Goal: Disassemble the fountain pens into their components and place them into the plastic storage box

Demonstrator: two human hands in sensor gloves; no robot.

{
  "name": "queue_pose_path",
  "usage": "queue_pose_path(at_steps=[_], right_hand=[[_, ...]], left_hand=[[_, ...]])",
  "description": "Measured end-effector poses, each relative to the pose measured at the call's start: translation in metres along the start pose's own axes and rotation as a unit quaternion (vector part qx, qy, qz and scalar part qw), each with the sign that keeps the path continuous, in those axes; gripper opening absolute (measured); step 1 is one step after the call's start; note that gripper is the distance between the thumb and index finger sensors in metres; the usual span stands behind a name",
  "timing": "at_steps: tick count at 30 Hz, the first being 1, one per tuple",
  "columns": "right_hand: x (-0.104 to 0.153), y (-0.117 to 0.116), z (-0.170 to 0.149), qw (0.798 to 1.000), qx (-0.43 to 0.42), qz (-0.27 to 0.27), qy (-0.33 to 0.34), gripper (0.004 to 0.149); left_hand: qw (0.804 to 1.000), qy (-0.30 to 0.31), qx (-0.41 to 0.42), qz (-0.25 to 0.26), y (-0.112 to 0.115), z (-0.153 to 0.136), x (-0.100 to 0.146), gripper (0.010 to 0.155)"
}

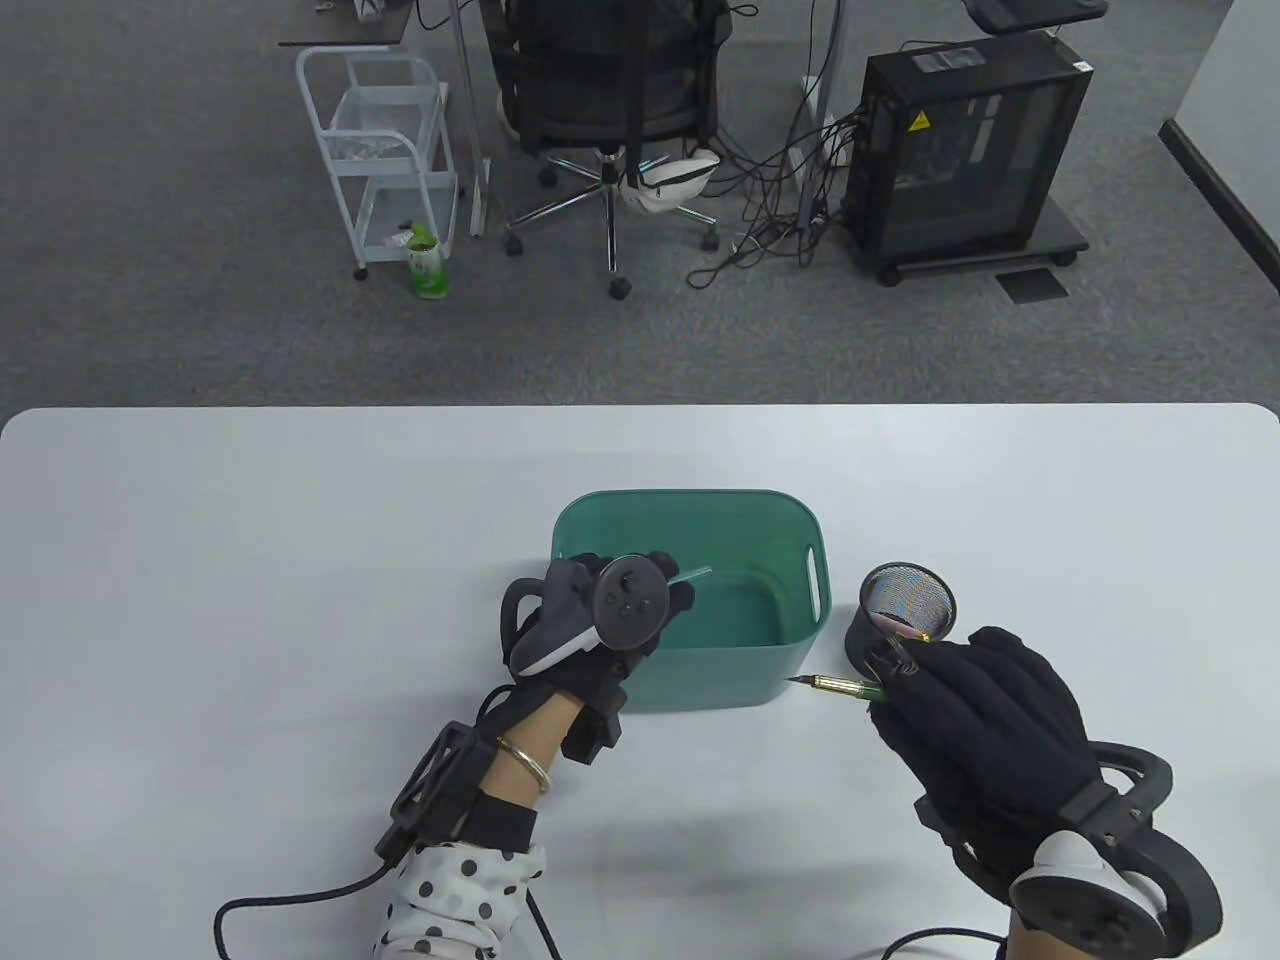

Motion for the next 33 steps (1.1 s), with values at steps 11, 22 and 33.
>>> queue_pose_path(at_steps=[11, 22, 33], right_hand=[[-0.001, -0.002, 0.001, 1.0, 0.003, 0.008, 0.0, 0.044], [-0.002, -0.012, 0.006, 1.0, 0.006, 0.023, 0.006, 0.044], [-0.003, -0.022, 0.008, 0.999, 0.012, 0.04, 0.009, 0.044]], left_hand=[[0.999, 0.024, 0.006, 0.029, -0.009, 0.003, 0.015, 0.069], [0.991, 0.075, -0.001, 0.108, -0.041, 0.019, 0.064, 0.073], [0.972, 0.128, 0.008, 0.194, -0.06, 0.029, 0.124, 0.072]])
Point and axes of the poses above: the tracker on the back of each hand, its own z axis roughly to the thumb side, its own x axis roughly from the fingertips to the wrist, y = z × x, the point moved 3 cm from there along -x, roughly from the wrist to the fingertips, and after that the axes turned 2 degrees about y, right-handed, at the moved point
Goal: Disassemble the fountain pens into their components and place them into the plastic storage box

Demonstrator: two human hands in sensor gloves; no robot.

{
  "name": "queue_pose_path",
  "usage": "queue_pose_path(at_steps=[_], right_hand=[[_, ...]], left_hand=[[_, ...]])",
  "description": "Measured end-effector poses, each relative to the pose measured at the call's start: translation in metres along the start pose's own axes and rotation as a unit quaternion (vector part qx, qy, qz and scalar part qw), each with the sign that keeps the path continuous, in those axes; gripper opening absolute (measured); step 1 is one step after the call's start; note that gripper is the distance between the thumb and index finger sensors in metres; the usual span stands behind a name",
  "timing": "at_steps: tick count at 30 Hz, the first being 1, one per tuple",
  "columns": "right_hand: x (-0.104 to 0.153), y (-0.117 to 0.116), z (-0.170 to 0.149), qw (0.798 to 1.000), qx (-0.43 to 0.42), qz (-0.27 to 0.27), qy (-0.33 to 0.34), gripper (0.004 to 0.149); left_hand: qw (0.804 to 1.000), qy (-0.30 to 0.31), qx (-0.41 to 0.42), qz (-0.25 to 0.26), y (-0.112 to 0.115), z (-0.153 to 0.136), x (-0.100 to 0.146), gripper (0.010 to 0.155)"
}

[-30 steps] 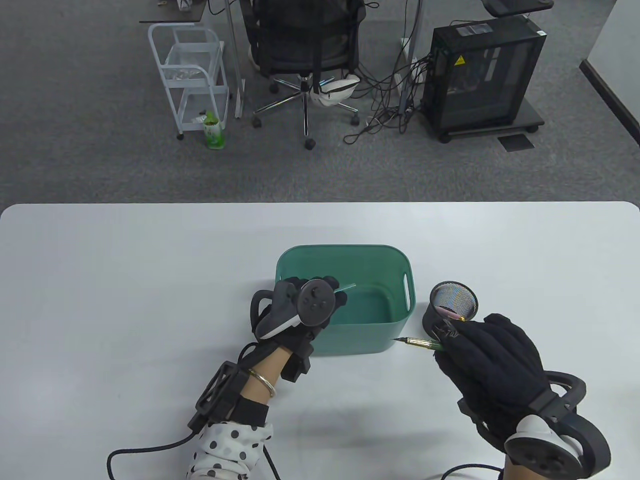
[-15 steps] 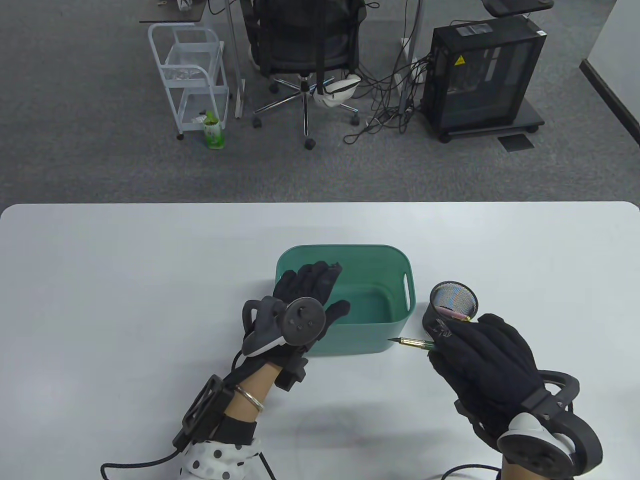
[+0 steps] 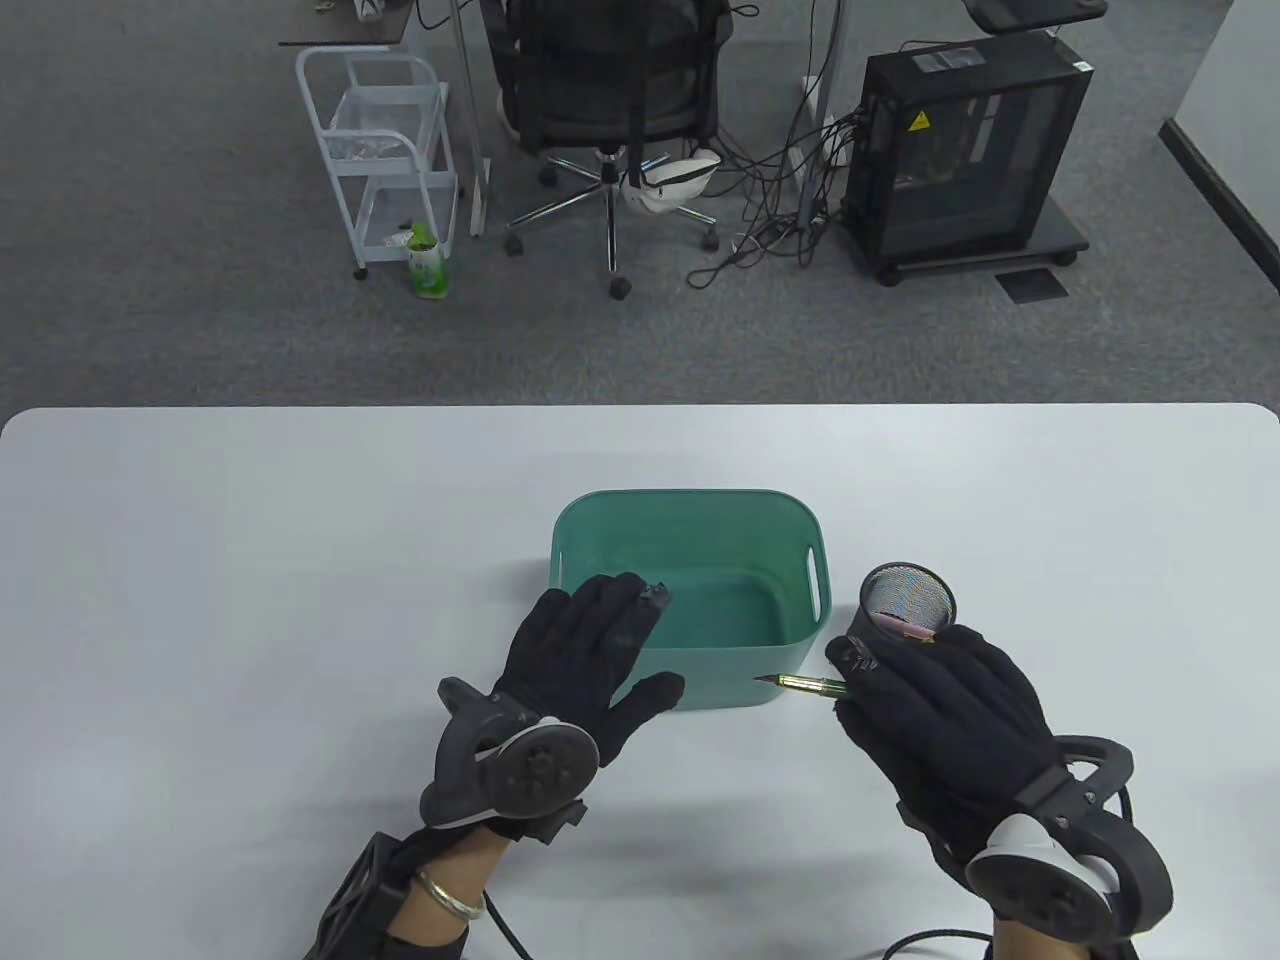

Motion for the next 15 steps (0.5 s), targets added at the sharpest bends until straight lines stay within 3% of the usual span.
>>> queue_pose_path(at_steps=[15], right_hand=[[-0.001, -0.026, 0.006, 0.999, 0.023, 0.046, 0.009, 0.044]], left_hand=[[0.997, 0.047, -0.003, 0.062, -0.026, 0.018, 0.024, 0.072]])
Point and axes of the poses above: the tracker on the back of each hand, its own z axis roughly to the thumb side, its own x axis roughly from the fingertips to the wrist, y = z × x, the point moved 3 cm from there along -x, roughly from the wrist to the fingertips, and after that the axes turned 2 degrees about y, right-handed, at the moved point
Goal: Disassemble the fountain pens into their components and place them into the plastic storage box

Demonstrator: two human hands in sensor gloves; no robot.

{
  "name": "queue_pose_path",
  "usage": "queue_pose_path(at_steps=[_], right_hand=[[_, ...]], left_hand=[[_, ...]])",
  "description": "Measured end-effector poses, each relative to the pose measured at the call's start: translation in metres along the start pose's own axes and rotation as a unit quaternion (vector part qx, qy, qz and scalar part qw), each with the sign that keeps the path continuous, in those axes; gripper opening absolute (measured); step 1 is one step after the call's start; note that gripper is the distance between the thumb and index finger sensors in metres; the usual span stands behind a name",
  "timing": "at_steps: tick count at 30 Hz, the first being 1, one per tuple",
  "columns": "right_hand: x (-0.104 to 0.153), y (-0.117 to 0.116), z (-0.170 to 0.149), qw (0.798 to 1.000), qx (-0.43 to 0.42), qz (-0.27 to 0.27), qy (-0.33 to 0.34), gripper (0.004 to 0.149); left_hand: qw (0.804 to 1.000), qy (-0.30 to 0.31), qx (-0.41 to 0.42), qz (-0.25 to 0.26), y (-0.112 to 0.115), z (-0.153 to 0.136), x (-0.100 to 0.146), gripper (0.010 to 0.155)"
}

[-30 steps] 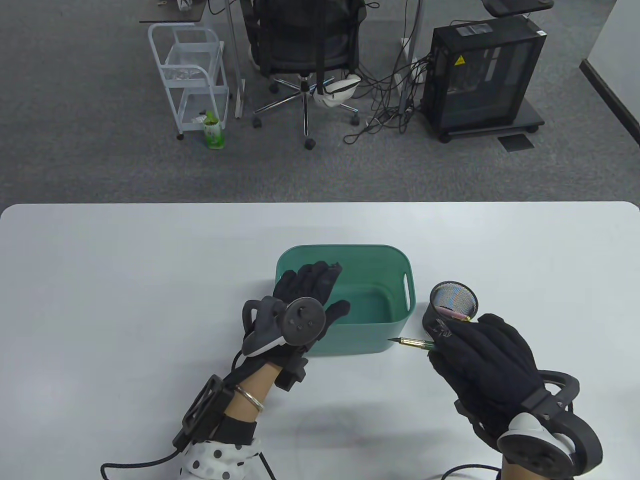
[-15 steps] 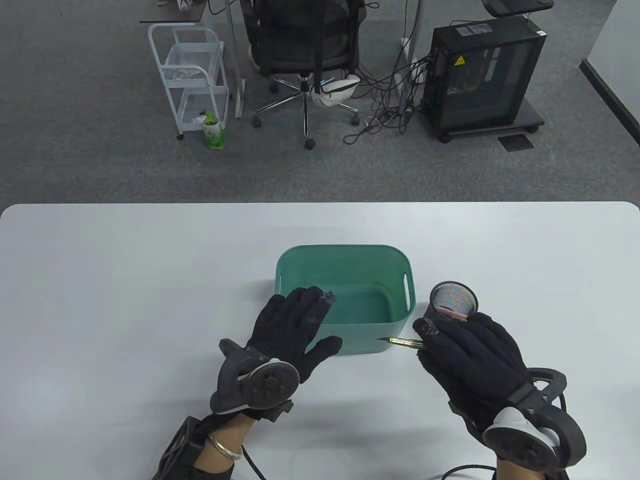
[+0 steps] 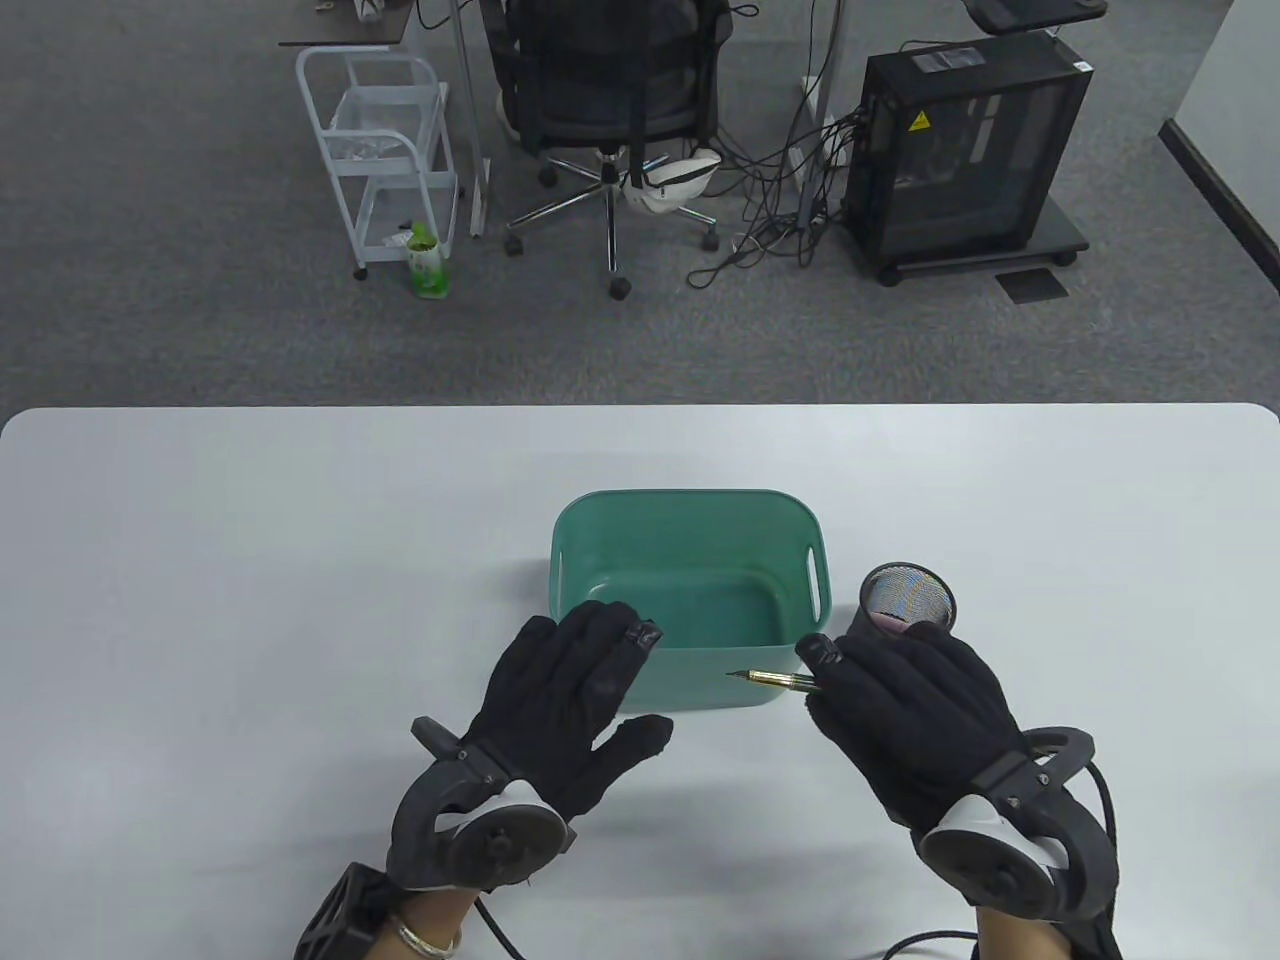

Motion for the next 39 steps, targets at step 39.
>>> queue_pose_path(at_steps=[39], right_hand=[[0.004, -0.024, 0.047, 0.995, -0.04, 0.021, 0.092, 0.043]], left_hand=[[0.992, 0.108, -0.038, 0.06, 0.005, 0.036, 0.006, 0.045]])
Point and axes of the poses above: the tracker on the back of each hand, its own z axis roughly to the thumb side, its own x axis roughly from the fingertips to the wrist, y = z × x, the point moved 3 cm from there along -x, roughly from the wrist to the fingertips, and after that the axes turned 2 degrees about y, right-handed, at the moved point
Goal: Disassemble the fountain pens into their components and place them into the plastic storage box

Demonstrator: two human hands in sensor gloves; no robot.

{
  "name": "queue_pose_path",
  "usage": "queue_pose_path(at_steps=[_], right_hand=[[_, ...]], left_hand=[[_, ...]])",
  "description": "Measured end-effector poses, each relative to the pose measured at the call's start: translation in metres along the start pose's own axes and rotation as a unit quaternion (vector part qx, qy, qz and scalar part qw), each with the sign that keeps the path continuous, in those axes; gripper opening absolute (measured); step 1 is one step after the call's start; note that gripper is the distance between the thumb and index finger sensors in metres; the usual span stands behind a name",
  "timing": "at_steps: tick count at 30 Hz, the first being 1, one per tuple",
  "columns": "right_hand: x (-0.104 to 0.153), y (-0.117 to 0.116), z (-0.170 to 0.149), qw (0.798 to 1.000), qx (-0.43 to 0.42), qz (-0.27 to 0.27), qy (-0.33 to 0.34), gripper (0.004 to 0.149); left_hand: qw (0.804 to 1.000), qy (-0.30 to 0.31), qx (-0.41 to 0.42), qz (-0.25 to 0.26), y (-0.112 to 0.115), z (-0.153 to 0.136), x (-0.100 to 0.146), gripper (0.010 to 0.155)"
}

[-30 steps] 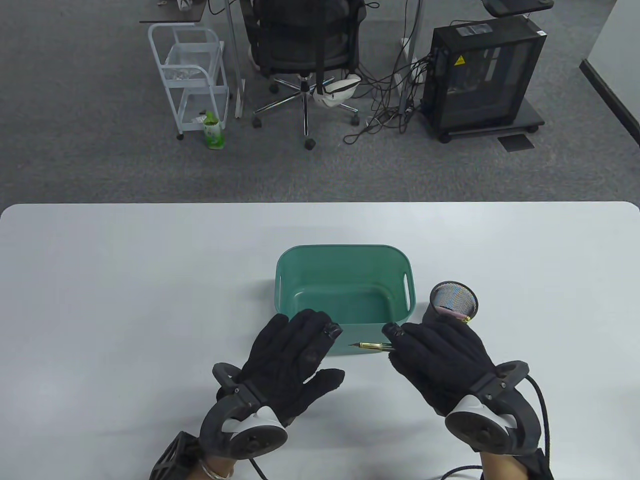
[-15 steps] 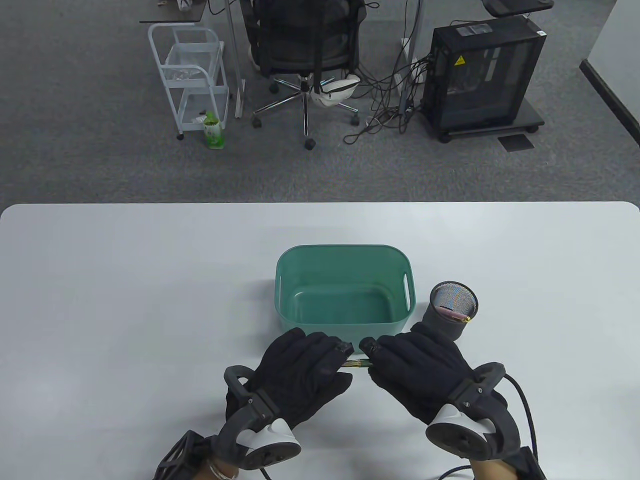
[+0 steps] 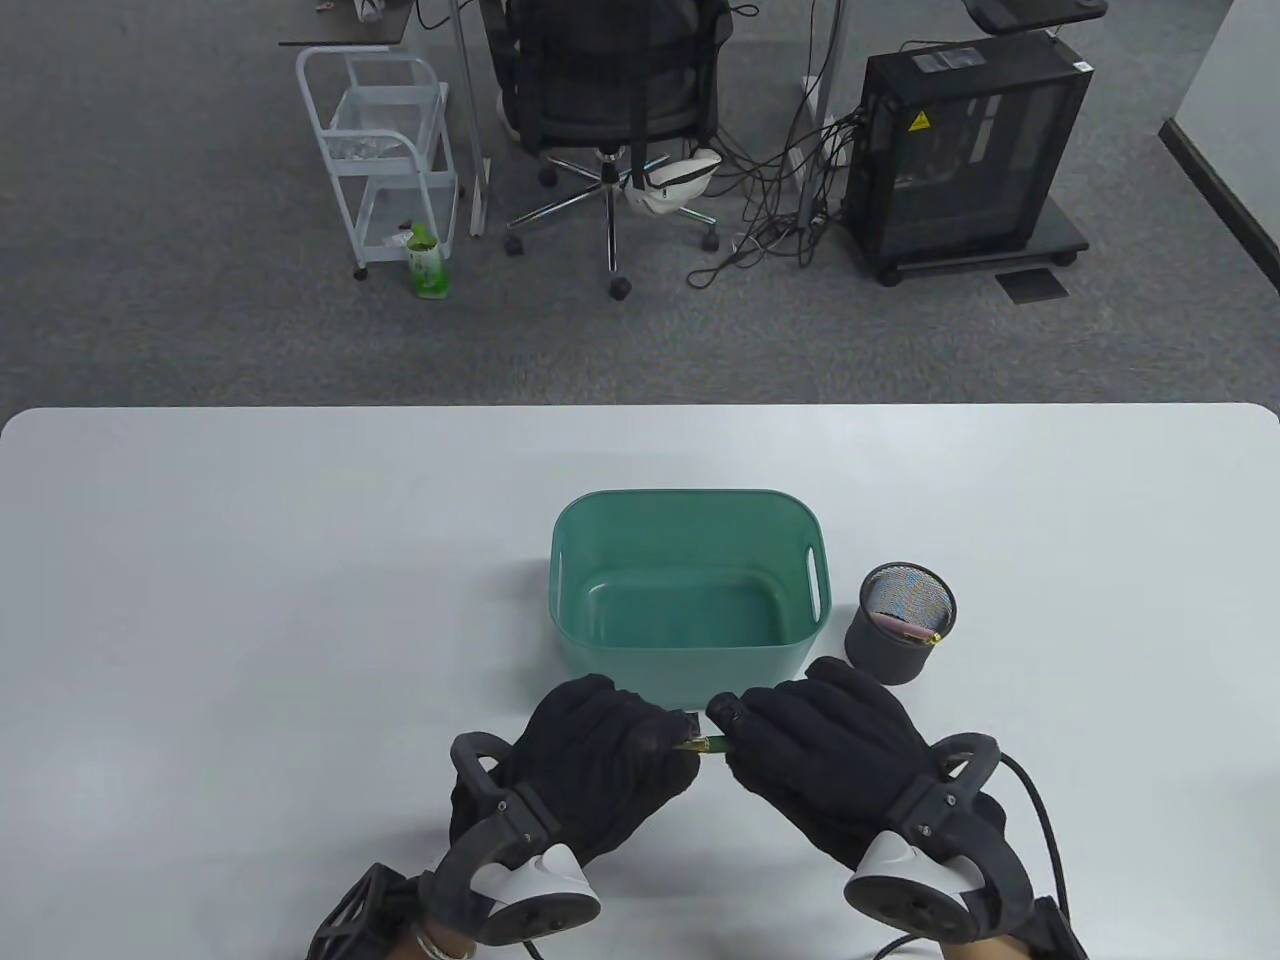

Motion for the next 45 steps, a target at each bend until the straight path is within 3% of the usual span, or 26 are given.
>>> queue_pose_path(at_steps=[21, 32, 45], right_hand=[[-0.001, -0.002, 0.002, 1.0, -0.006, 0.01, 0.003, 0.044], [-0.003, -0.004, 0.0, 1.0, 0.012, 0.019, -0.003, 0.044], [-0.003, -0.003, -0.004, 1.0, 0.013, 0.017, -0.01, 0.044]], left_hand=[[0.999, -0.013, 0.031, 0.019, -0.002, -0.01, 0.002, 0.056], [0.999, -0.023, 0.023, -0.003, 0.001, -0.012, 0.003, 0.067], [1.0, -0.022, 0.003, -0.011, 0.005, -0.009, 0.002, 0.049]])
Point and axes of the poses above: the tracker on the back of each hand, its own z axis roughly to the thumb side, its own x axis roughly from the fingertips to the wrist, y = z × x, the point moved 3 cm from there along -x, roughly from the wrist to the fingertips, and after that the axes turned 2 degrees about y, right-handed, at the moved point
